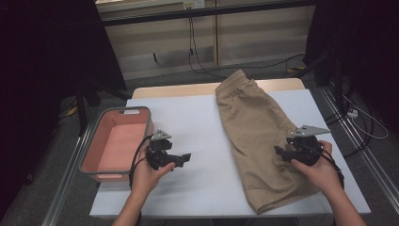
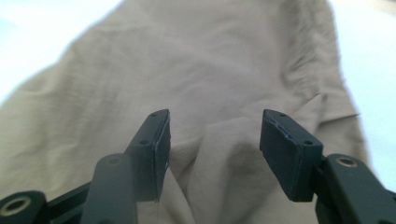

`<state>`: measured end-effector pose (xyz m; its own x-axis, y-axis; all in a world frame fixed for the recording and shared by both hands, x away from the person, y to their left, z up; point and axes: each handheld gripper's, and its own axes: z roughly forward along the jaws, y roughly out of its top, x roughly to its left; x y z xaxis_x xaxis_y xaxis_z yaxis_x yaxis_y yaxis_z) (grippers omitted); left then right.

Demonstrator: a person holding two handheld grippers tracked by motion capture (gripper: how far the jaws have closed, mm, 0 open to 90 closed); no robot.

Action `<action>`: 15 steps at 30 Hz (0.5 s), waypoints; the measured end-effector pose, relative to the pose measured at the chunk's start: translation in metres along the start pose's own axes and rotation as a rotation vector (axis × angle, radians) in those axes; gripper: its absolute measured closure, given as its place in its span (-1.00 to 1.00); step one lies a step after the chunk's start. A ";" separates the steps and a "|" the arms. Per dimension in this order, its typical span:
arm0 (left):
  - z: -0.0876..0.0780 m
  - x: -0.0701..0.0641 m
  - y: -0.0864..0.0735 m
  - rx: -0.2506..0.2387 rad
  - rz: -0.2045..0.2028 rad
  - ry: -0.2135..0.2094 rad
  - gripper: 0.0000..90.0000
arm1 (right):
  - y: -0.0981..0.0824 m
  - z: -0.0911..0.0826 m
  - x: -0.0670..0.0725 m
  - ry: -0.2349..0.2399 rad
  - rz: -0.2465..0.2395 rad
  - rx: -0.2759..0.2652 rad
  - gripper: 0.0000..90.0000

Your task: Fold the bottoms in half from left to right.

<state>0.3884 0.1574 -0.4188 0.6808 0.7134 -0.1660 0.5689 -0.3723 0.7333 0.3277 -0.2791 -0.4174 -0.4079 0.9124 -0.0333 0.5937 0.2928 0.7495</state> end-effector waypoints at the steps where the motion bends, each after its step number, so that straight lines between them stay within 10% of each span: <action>1: 0.000 0.000 0.000 0.000 -0.002 -0.002 -0.81 | -0.002 0.005 0.000 0.002 0.005 0.016 0.03; 9: 0.001 0.000 0.000 0.003 0.003 0.000 -0.81 | -0.017 0.013 -0.005 0.053 0.003 0.082 0.97; 15: 0.001 -0.001 0.001 0.001 0.002 0.001 -0.81 | -0.020 -0.006 -0.013 0.050 0.015 0.032 1.00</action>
<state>0.3889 0.1560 -0.4191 0.6818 0.7130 -0.1638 0.5677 -0.3745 0.7331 0.3175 -0.2985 -0.4280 -0.4320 0.9018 0.0115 0.6215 0.2884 0.7284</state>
